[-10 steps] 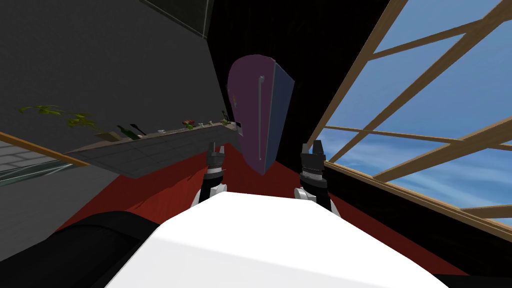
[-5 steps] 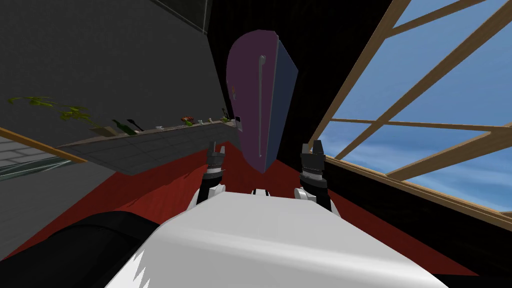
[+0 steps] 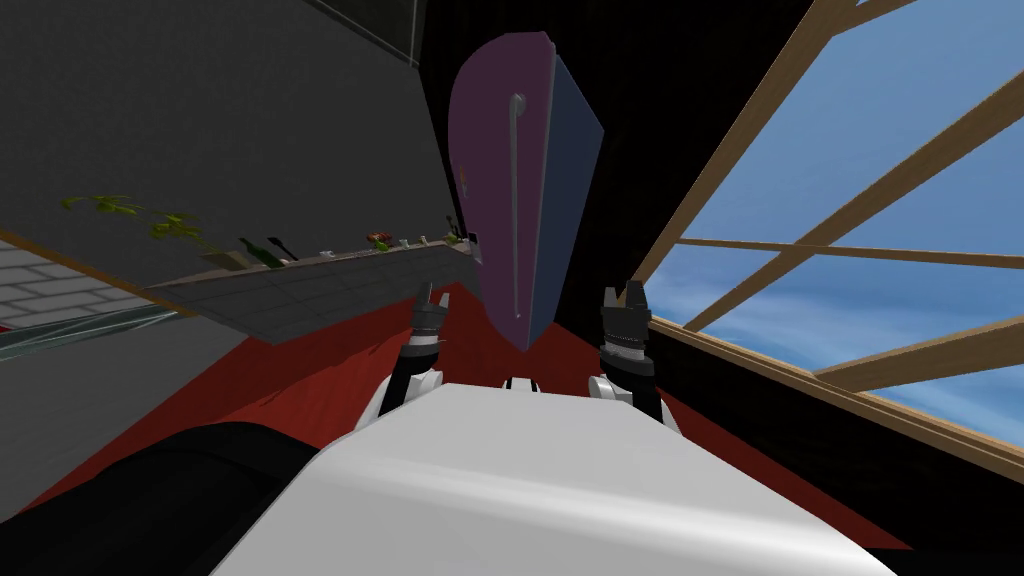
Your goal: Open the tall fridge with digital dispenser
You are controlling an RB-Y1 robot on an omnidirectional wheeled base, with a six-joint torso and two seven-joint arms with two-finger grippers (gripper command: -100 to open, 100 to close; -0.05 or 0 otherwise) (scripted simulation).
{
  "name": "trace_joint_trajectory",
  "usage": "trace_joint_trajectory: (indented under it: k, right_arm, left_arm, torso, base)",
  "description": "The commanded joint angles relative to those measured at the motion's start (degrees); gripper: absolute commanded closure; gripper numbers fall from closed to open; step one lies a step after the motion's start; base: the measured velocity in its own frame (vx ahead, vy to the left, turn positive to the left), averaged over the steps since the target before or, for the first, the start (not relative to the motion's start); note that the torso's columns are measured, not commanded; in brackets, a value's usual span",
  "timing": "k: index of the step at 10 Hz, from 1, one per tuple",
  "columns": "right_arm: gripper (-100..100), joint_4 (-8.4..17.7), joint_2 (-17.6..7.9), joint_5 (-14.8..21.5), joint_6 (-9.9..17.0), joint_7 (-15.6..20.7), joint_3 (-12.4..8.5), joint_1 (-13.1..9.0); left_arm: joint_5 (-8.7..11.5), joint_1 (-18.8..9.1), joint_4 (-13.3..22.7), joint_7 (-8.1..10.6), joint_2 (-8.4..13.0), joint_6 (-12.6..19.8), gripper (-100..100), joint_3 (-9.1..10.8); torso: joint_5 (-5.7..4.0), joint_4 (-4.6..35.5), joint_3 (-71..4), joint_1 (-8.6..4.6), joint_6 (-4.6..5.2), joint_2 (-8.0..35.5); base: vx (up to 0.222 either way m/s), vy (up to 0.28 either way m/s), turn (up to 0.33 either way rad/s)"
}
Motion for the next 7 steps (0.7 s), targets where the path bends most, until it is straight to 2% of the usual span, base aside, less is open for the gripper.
trace_joint_trajectory:
  k: [1, 7]
  right_arm:
    - [0, 0.00, 0.00, 0.00, 0.00, 0.00, 0.00, 0.00]
    - [0, 0.00, 0.00, 0.00, 0.00, 0.00, 0.00, 0.00]
  left_arm:
    - [1.89, 0.01, -0.55, 0.43, 1.80, 2.47, -100, 1.35]
    - [6.37, 0.17, -1.68, 1.33, 3.18, 7.93, -100, 4.41]
  torso:
    - [0.02, 0.00, 0.00, 0.06, 0.00, 0.01]
    - [0.03, 0.03, 0.05, 0.11, 0.00, 0.08]
  base:
    - [0.144, -0.122, 0.126]
    - [0.160, -0.173, 0.122]
